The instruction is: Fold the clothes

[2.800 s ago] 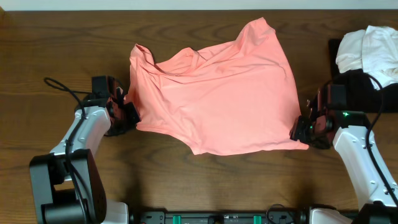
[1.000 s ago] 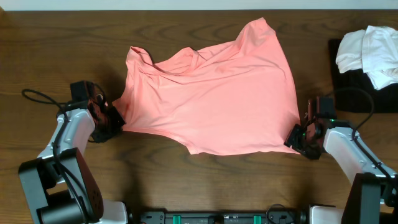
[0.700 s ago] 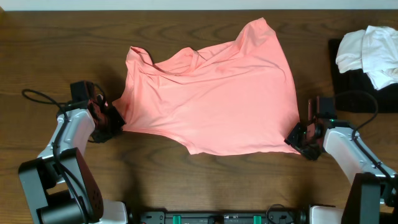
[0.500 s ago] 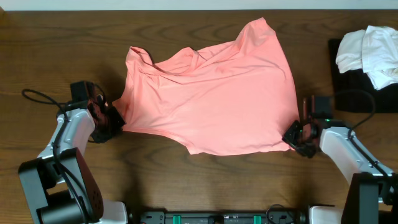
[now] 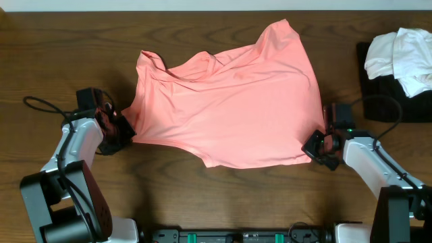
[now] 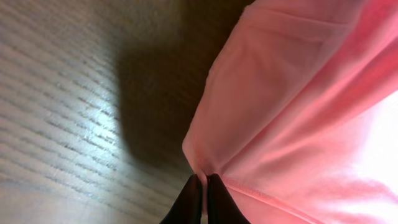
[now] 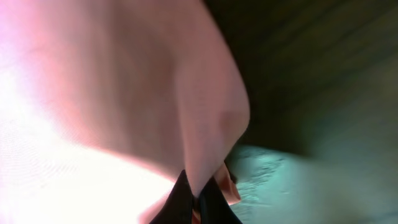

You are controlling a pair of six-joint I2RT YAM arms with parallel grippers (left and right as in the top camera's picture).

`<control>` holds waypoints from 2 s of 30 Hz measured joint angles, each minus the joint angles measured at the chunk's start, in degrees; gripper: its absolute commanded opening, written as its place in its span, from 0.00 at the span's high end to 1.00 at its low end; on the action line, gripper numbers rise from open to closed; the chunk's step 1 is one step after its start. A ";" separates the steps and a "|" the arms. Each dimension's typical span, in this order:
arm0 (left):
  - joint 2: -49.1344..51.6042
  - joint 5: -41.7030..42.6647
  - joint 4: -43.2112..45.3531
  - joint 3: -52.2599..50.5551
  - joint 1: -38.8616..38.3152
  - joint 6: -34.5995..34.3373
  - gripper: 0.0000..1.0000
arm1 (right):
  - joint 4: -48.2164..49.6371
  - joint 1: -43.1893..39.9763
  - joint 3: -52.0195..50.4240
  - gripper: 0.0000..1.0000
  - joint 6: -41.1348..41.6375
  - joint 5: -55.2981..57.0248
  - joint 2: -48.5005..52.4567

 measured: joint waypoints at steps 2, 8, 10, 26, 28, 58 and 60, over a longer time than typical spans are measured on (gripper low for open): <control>-0.61 -0.24 -1.11 0.00 0.00 -0.15 0.94 | -1.79 -1.27 0.52 0.99 -0.35 0.15 -0.22; -7.50 -0.55 -5.49 0.00 0.00 -1.27 0.94 | -6.14 -5.01 3.19 0.99 -1.05 0.48 -5.27; -10.19 -0.68 -6.91 0.00 0.00 -1.70 0.94 | -6.95 -5.46 3.65 0.99 -1.14 0.66 -7.56; -25.66 -1.84 -18.80 0.00 0.00 -3.02 0.94 | -12.48 -6.54 3.76 0.99 -3.43 0.92 -15.85; -25.62 0.13 -18.58 -0.09 -0.37 -2.91 0.95 | -12.37 -6.54 3.76 0.99 -3.54 0.96 -15.85; -10.45 -3.91 -6.51 -2.95 -47.15 20.09 0.51 | -12.33 -6.54 3.76 0.99 -13.66 0.13 -15.85; -10.45 -3.69 -6.36 -2.95 -48.70 20.81 0.43 | -12.33 -6.54 3.76 0.99 -13.84 0.11 -15.85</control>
